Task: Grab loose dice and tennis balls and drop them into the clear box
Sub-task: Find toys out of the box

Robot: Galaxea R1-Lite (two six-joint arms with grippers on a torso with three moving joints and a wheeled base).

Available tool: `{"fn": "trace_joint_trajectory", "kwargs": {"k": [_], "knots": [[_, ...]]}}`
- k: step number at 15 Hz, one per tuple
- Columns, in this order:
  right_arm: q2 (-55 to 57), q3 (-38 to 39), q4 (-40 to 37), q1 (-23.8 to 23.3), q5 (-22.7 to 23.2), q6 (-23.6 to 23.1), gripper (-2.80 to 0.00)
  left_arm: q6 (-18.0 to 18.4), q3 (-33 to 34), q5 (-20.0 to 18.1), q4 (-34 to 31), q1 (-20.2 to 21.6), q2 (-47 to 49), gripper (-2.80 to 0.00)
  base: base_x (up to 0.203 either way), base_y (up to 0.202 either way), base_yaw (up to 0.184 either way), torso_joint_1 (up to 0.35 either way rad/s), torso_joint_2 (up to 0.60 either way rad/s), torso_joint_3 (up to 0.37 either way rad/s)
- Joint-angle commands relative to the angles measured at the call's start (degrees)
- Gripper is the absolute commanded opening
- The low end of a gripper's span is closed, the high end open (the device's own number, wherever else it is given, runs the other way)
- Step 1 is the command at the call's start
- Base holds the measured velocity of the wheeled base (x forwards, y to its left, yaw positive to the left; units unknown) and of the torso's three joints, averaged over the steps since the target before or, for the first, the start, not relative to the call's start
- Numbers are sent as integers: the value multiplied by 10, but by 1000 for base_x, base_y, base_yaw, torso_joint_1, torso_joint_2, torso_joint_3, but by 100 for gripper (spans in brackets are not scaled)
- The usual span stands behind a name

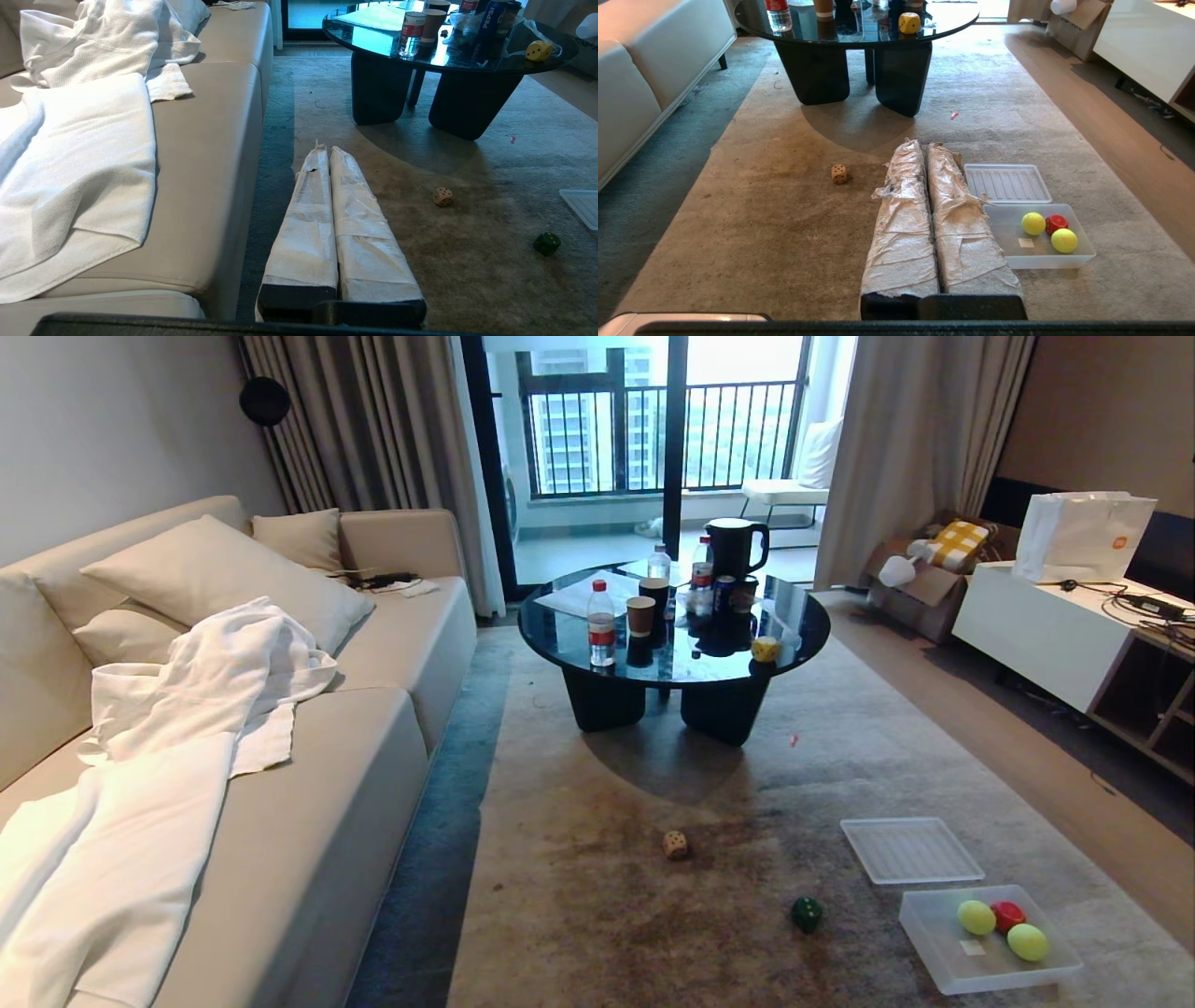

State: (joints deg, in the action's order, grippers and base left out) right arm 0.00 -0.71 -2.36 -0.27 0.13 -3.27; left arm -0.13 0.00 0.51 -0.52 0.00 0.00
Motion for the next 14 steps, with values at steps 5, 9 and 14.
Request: {"fn": "trace_joint_trajectory", "kwargs": {"k": [5, 9, 14], "knots": [[-1, 0, 0, 0, 0, -1, -280, -1, 0, 0, 0, 0, 0, -280, 0, 0, 0, 0, 0, 0], [0, 0, 0, 0, 0, -1, -280, 0, 0, 0, 0, 0, 0, -280, 0, 0, 0, 0, 0, 0], [0, 0, -1, 0, 1, -1, -280, -2, 0, 0, 1, 0, 0, -280, 0, 0, 0, 1, 0, -37]]}}
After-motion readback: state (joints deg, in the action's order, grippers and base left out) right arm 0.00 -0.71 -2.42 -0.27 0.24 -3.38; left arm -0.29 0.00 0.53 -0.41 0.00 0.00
